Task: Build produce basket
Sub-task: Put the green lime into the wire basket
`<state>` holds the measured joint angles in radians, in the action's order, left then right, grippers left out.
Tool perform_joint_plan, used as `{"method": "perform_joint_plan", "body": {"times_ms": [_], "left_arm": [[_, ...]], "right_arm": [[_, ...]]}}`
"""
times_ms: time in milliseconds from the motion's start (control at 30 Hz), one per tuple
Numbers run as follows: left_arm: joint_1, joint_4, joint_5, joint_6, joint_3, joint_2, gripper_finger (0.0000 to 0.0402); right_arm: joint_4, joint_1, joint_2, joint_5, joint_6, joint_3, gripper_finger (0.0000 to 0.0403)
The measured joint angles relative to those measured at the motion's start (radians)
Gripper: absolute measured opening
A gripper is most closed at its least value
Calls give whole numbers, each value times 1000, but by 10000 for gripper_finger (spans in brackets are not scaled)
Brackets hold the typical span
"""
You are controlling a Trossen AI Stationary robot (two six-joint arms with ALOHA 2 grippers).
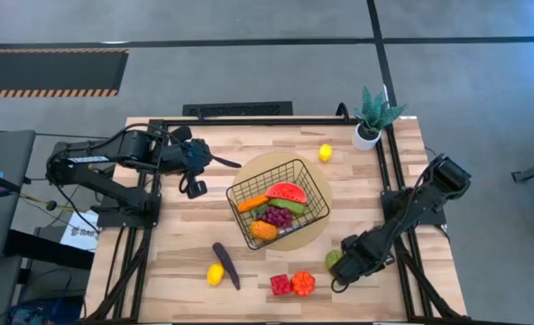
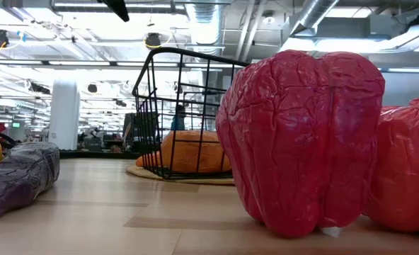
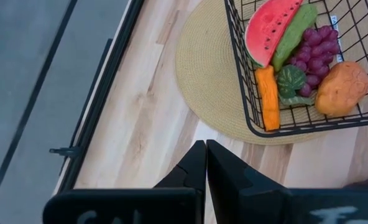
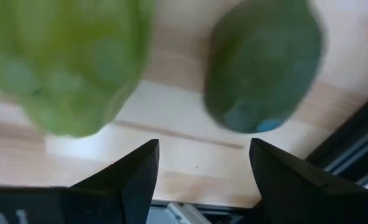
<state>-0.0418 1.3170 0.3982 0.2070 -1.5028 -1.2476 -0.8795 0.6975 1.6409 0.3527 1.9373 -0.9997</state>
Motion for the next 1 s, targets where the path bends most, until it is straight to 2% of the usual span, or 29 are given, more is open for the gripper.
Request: {"method": "perform_joint_plan", "body": {"times_ms": [267,533,1000], "left_arm": [[0,0,0,-4,0,0,0],[0,-9,0,-5,0,0,0],[0,-9,0,-4,0,0,0]], "right_arm": [[-51,-14,0,3,-49,0,271],[-164,-13,0,-52,-62,0,271],[-114,-13,-1,-153,-84,28,271]]}}
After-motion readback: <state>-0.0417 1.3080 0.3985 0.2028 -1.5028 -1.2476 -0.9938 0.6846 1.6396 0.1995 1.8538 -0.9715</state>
